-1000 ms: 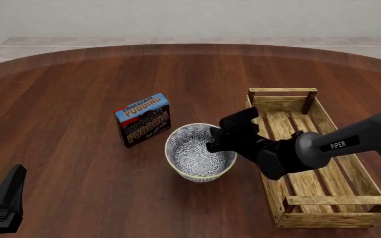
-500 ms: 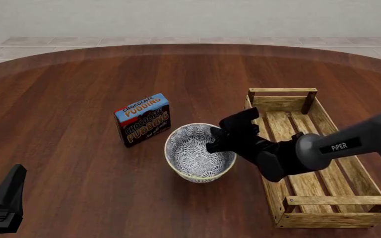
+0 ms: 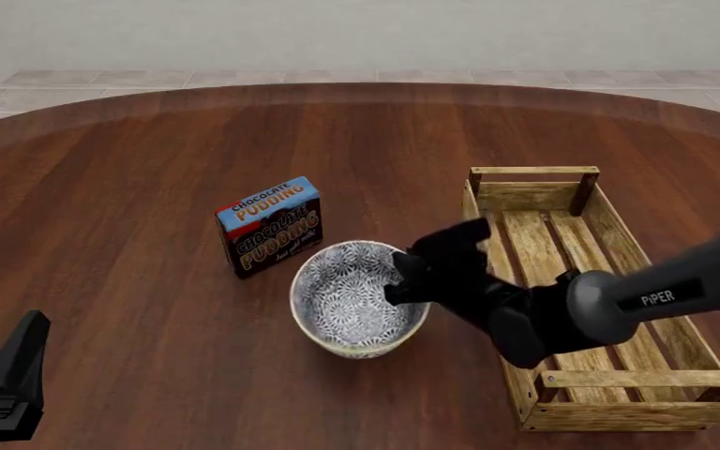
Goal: Pick up the bowl on the left and put it in the tray.
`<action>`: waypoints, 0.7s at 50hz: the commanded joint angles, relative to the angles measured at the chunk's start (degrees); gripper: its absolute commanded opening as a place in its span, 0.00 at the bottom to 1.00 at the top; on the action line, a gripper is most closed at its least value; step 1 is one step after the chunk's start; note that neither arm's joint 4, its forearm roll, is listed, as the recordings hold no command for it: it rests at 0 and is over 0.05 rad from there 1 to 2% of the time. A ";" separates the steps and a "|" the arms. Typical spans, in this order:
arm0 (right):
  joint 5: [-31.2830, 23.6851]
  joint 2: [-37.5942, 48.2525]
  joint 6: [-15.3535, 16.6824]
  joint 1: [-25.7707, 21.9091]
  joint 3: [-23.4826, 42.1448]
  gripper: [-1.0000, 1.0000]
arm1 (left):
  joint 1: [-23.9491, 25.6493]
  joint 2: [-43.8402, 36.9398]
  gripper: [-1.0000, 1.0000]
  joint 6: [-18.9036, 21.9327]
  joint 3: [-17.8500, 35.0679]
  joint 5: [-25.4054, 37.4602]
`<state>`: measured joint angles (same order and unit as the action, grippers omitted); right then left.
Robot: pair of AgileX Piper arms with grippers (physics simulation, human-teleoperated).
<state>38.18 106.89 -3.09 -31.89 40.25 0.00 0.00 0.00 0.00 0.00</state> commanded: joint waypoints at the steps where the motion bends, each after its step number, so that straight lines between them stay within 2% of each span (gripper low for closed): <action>1: 1.00 -1.51 -3.30 -3.01 -3.85 0.00 | 0.00 0.00 1.00 0.00 0.00 0.00; 22: 0.83 -8.90 -6.20 -5.69 -8.22 0.00 | 0.00 0.00 1.00 0.00 0.00 0.00; 35: 2.00 -9.72 -8.02 -7.03 -9.98 0.00 | 0.00 0.00 1.00 0.00 0.00 0.00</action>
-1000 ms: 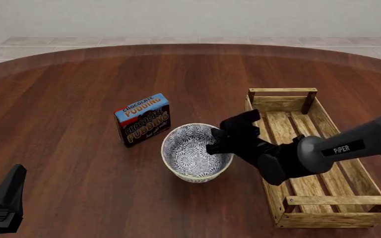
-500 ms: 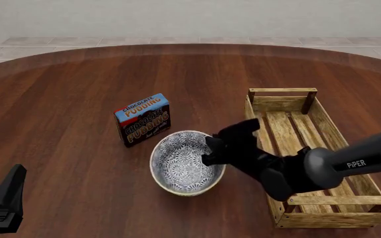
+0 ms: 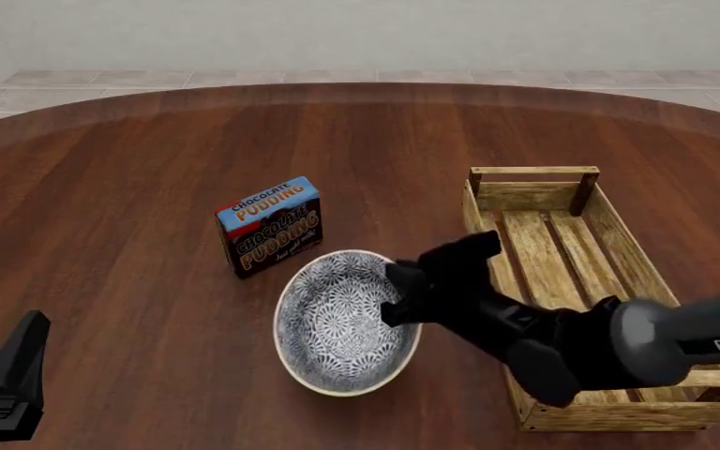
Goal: Pick up the bowl on the left and put it in the tray.
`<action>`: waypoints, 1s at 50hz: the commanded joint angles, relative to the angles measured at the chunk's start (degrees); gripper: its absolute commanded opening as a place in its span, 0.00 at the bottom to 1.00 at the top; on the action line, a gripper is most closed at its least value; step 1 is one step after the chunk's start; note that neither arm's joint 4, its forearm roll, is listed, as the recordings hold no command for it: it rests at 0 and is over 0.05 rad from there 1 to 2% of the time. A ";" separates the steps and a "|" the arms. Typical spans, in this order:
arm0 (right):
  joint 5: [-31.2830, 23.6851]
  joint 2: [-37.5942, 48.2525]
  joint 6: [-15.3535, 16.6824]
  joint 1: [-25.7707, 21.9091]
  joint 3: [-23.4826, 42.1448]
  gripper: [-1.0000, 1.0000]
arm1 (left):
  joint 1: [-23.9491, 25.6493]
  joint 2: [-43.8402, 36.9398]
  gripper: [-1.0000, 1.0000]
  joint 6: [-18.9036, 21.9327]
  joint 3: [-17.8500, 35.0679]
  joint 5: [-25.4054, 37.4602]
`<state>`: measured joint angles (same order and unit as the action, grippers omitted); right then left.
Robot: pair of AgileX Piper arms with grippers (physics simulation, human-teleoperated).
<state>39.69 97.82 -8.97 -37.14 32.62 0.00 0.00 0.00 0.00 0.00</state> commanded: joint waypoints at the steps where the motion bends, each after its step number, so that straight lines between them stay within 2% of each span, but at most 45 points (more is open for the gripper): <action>1: 0.55 -0.72 -2.34 -1.87 -2.43 0.00 | 0.00 0.00 1.00 0.00 0.00 0.00; 13: 1.33 -1.36 -5.86 -2.74 -3.13 0.00 | 0.00 0.00 1.00 0.00 0.00 0.00; 50: 2.80 -1.74 -7.88 -2.89 -4.03 0.00 | 0.00 0.00 1.00 0.00 0.00 0.00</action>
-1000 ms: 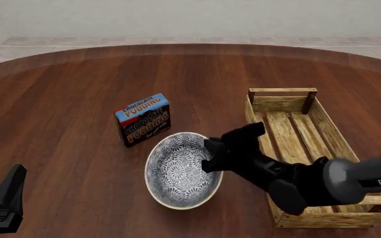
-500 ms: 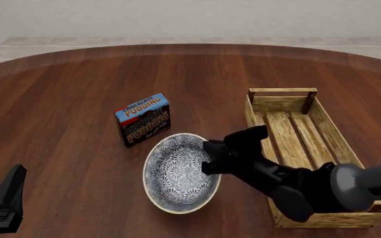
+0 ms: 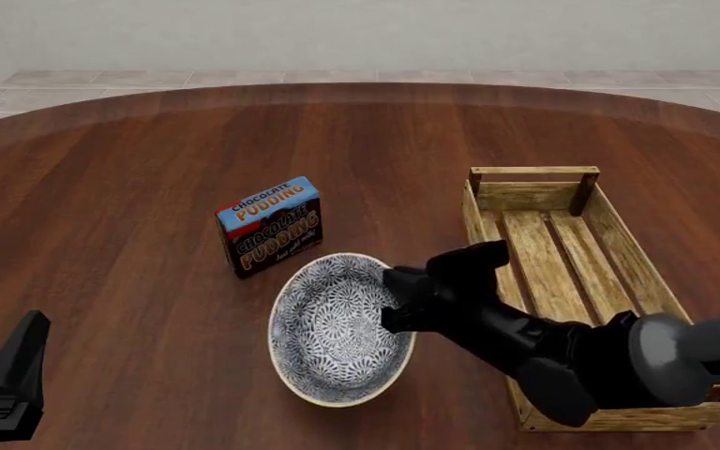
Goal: Pick up the bowl on the left and put it in the tray.
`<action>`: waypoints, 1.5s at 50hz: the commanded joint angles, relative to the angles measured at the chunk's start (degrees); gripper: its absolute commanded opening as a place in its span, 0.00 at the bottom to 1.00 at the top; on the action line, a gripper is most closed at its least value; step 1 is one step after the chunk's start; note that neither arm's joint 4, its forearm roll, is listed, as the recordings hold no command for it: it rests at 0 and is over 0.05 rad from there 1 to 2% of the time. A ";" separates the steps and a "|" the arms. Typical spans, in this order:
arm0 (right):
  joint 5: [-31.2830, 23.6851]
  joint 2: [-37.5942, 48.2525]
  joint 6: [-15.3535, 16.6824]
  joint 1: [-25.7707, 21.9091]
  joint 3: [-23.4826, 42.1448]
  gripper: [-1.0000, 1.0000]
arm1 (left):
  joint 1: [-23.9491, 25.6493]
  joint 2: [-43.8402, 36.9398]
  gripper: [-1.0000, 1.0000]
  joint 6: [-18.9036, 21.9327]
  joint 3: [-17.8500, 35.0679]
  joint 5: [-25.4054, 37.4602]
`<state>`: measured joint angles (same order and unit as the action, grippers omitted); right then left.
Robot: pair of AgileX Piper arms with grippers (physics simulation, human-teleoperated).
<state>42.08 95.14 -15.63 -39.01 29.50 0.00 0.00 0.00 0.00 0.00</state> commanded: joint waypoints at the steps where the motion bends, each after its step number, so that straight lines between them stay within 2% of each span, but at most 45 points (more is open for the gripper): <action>1: 0.48 1.12 -1.13 -0.93 -0.83 0.00 | 0.00 0.00 1.00 0.00 0.00 0.00; 24: -0.45 -0.16 -1.15 -0.53 -0.33 0.00 | 0.00 0.00 1.00 0.00 0.00 0.00; 54: -5.33 -10.93 -1.38 -0.88 -1.31 0.00 | 0.00 0.00 1.00 0.00 0.00 0.00; 64: -8.38 -16.88 -1.33 -1.15 -1.81 0.00 | 0.00 0.00 1.00 0.00 0.00 0.00; 75: -11.47 -25.02 -3.27 -1.39 -3.04 0.00 | 0.00 0.00 1.00 0.00 0.00 0.00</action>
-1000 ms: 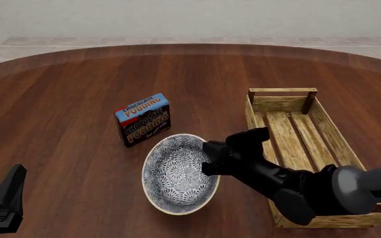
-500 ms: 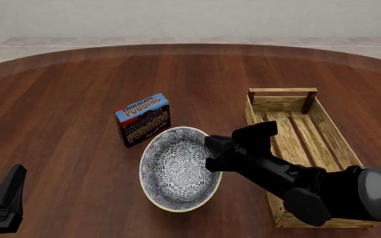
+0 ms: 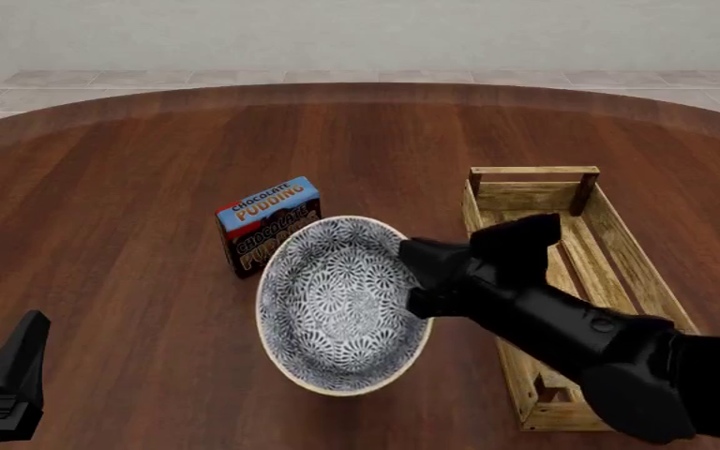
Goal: Pick up the bowl on the left and put it in the tray.
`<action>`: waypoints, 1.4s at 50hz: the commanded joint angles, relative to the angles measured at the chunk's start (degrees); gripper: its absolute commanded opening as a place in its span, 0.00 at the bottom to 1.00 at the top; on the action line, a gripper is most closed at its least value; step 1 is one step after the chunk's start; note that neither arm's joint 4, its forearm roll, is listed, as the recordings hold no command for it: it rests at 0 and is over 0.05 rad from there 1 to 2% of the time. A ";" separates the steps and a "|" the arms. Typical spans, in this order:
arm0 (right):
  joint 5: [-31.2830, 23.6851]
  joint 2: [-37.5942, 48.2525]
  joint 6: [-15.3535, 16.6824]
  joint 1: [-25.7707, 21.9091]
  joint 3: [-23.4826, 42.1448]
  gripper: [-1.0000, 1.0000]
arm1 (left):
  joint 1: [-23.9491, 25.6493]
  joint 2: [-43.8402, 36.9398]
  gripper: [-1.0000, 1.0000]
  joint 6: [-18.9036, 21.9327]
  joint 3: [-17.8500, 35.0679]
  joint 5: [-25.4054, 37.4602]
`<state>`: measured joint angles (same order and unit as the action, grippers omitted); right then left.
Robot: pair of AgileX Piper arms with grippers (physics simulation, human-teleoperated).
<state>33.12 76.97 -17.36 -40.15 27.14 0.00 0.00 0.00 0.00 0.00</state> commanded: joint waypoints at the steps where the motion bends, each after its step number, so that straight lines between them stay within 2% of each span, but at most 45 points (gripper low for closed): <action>1: -3.16 -8.62 -2.27 -0.33 -0.92 0.00 | 0.00 0.00 1.00 0.00 0.00 0.00; 3: -3.51 -9.61 -2.56 -0.35 -1.05 0.00 | 0.00 0.00 1.00 0.00 0.00 0.00; 6: -3.83 -12.25 -5.21 -0.29 -1.72 0.00 | 0.00 0.00 1.00 0.00 0.00 0.00; 7: -4.31 -13.02 -4.93 -0.35 -1.73 0.00 | 0.00 0.00 1.00 0.00 0.00 0.00; 8: -3.92 -13.58 -6.44 -0.34 -2.18 0.00 | 0.00 0.00 1.00 0.00 0.00 0.00; 10: -4.47 -14.42 -6.27 -0.35 -2.19 0.00 | 0.00 0.00 1.00 0.00 0.00 0.00; 11: -4.07 -15.01 -7.71 -0.42 -2.67 0.00 | 0.00 0.00 1.00 0.00 0.00 0.00; 15: -3.30 -16.24 -9.85 -0.34 -3.64 0.00 | 0.00 0.00 1.00 0.00 0.00 0.00; 17: -3.45 -16.30 -9.70 -0.19 -3.57 0.00 | 0.00 0.00 1.00 0.00 0.00 0.00; 19: -1.94 -16.57 -12.39 -0.33 -4.64 0.00 | 0.00 0.00 1.00 0.00 0.00 0.00; 20: -2.18 -16.66 -11.84 -0.09 -4.44 0.00 | 0.00 0.00 1.00 0.00 0.00 0.00; 22: -0.75 -16.52 -13.89 0.12 -5.22 0.00 | 0.00 0.00 1.00 0.00 0.00 0.00; 23: -1.09 -16.65 -13.22 0.19 -5.06 0.00 | 0.00 0.00 1.00 0.00 0.00 0.00; 27: 0.61 -16.50 -14.83 0.40 -6.20 0.00 | 0.00 0.00 1.00 0.00 0.00 0.00; 30: 0.77 -16.71 -14.53 0.83 -6.18 0.00 | 0.00 0.00 1.00 0.00 0.00 0.00; 39: 2.91 -17.16 -17.08 3.13 -7.06 0.00 | 0.00 0.00 1.00 0.00 0.00 0.00; 41: 1.92 -18.51 -16.49 3.64 -6.84 0.00 | 0.00 0.00 1.00 0.00 0.00 0.00; 51: 1.86 -21.29 -19.86 5.15 -6.99 0.00 | 0.00 0.00 1.00 0.00 0.00 0.00; 60: 1.49 -22.09 -20.26 4.97 -7.44 0.00 | 0.00 0.00 1.00 0.00 0.00 0.00; 70: -3.22 -27.90 -20.74 6.48 -6.69 0.00 | 0.00 0.00 1.00 0.00 0.00 0.00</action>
<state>32.55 53.39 -36.98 -35.08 19.84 0.00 0.00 0.00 0.00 0.00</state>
